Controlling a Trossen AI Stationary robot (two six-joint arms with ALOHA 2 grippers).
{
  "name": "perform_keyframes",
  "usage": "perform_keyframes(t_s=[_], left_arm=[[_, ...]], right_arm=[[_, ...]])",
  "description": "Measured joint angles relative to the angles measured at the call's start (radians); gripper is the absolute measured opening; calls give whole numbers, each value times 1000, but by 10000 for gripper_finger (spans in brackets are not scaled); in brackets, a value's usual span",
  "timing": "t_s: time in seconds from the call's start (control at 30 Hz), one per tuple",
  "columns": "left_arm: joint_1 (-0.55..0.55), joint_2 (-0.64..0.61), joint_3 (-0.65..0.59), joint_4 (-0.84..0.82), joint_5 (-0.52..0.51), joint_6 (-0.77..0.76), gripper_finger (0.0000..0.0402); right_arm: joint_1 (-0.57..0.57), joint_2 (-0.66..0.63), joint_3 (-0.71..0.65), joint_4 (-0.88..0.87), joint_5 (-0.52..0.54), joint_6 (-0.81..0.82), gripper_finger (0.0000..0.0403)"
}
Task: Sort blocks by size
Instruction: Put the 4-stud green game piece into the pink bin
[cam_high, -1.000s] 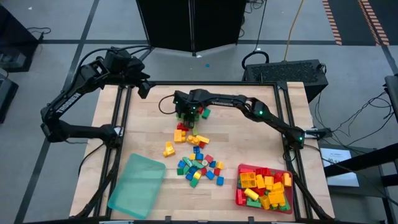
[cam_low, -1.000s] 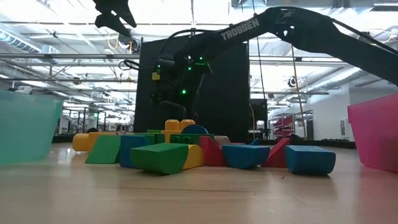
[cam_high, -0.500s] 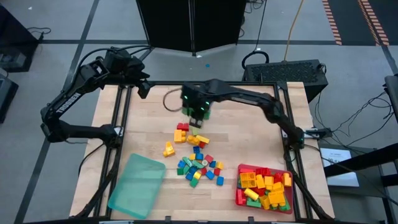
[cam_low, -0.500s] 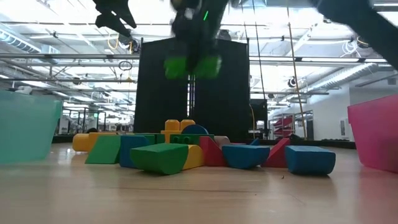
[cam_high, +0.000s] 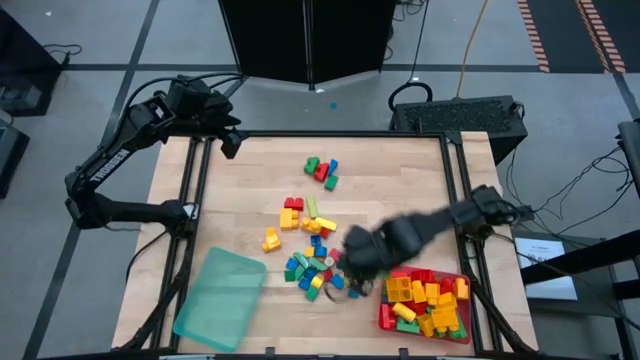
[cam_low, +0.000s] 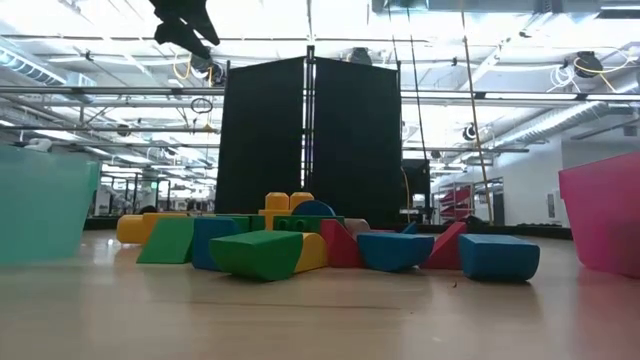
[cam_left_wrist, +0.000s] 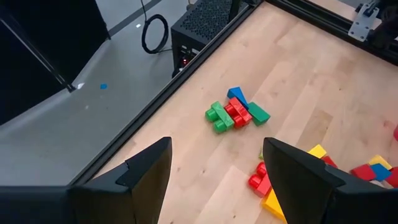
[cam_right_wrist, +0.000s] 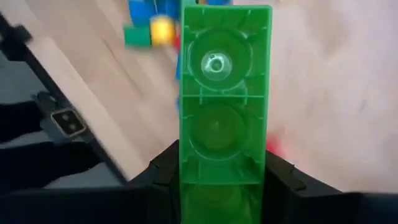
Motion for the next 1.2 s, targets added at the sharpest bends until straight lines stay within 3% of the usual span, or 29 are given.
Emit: perform_keyframes(t_s=[0.1, 0.3, 0.53, 0.7, 0.9, 1.03, 1.2], left_arm=[[0, 0, 0, 2, 0, 1, 255], [-1, 0, 0, 6, 0, -1, 255], [-1, 0, 0, 51, 0, -3, 255], [-1, 0, 0, 76, 0, -3, 255], [-1, 0, 0, 75, 0, -5, 255], [0, 0, 0, 66, 0, -6, 255], [0, 0, 0, 66, 0, -7, 255]], right_arm=[[111, -33, -108, 33, -29, 244, 117], [287, -42, -229, 159, -33, 585, 117], [380, -43, -392, 272, -96, 722, 117], [378, -43, -487, 243, -154, 626, 117], [359, -47, -527, 307, -170, 263, 117], [347, -47, -527, 311, -169, 120, 117], [351, -38, -527, 340, -163, 53, 117]])
